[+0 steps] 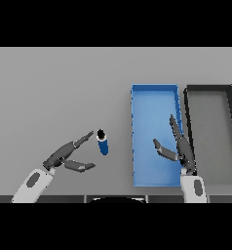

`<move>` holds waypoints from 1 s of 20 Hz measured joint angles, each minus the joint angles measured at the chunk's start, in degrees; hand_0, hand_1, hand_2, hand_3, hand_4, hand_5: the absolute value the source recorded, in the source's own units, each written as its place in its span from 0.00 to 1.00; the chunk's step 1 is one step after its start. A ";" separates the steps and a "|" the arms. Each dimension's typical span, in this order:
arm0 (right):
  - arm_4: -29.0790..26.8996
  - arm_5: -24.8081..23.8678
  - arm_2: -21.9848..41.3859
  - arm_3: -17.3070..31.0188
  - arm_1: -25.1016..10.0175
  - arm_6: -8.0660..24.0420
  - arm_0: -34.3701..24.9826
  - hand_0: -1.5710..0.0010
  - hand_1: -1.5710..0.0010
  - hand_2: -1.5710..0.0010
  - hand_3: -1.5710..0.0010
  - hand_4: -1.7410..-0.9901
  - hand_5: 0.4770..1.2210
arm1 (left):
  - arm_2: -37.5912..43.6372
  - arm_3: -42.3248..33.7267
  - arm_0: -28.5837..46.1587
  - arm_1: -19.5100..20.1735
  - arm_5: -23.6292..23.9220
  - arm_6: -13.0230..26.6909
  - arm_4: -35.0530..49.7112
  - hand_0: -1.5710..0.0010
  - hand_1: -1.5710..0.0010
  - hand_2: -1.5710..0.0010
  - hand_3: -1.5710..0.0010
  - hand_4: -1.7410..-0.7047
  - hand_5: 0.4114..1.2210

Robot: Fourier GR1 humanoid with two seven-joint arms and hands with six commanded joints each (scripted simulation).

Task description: Pick up the blue pipe and place it into the blue bin.

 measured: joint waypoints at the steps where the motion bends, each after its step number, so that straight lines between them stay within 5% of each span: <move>1: 0.01 -0.29 0.10 -0.26 0.38 0.86 -0.42 1.00 1.00 1.00 1.00 0.62 0.19 | -0.51 1.44 -1.43 -1.61 0.10 0.84 -0.40 1.00 1.00 1.00 1.00 0.60 0.04; 10: -0.34 -0.44 -0.36 -1.39 0.27 1.01 1.27 1.00 1.00 1.00 1.00 0.63 0.16 | -3.46 11.76 -8.01 -11.63 1.38 1.90 -4.21 1.00 1.00 1.00 1.00 0.64 0.04; 14: -0.23 -0.32 -0.17 -0.51 0.58 1.56 0.53 1.00 1.00 1.00 1.00 0.63 0.17 | -3.10 15.23 -9.98 -14.41 0.58 -2.23 -3.55 1.00 1.00 0.99 0.99 0.61 0.12; 16: -0.31 -0.32 -0.64 0.23 0.26 1.01 0.13 1.00 1.00 1.00 1.00 0.64 0.17 | -2.93 16.66 -10.29 -17.03 1.00 -3.01 -2.65 0.99 0.90 0.81 0.84 0.51 0.24; 18: -0.11 -0.22 -0.30 0.22 0.59 -0.12 0.91 1.00 1.00 1.00 1.00 0.64 0.17 | -1.26 18.16 -10.92 -18.96 0.89 -2.58 0.15 0.72 0.62 0.55 0.54 0.38 0.51; 20: 0.01 -0.38 -0.17 -0.75 0.54 -0.36 0.99 1.00 1.00 1.00 1.00 0.64 0.18 | -1.05 18.66 -10.46 -20.24 2.18 -2.64 0.29 0.46 0.40 0.36 0.36 0.25 0.69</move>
